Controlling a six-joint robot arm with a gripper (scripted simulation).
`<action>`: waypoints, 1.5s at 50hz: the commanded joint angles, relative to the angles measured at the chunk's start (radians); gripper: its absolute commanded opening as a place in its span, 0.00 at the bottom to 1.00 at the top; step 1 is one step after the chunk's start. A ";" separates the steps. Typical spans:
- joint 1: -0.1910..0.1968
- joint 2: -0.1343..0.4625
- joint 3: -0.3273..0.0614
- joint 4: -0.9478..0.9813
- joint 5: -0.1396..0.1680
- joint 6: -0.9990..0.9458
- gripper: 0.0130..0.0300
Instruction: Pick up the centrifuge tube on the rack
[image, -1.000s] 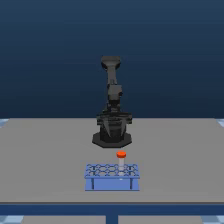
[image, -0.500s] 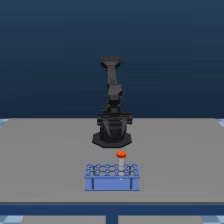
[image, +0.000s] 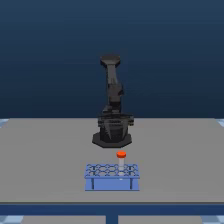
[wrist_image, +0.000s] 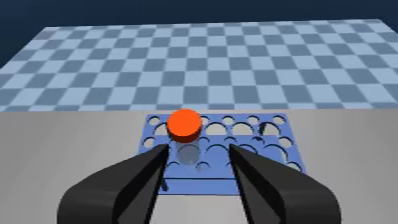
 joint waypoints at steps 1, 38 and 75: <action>0.015 0.026 -0.022 0.081 0.000 -0.091 1.00; 0.069 0.207 -0.191 0.648 0.009 -0.628 1.00; 0.082 0.266 -0.253 0.867 0.010 -0.839 1.00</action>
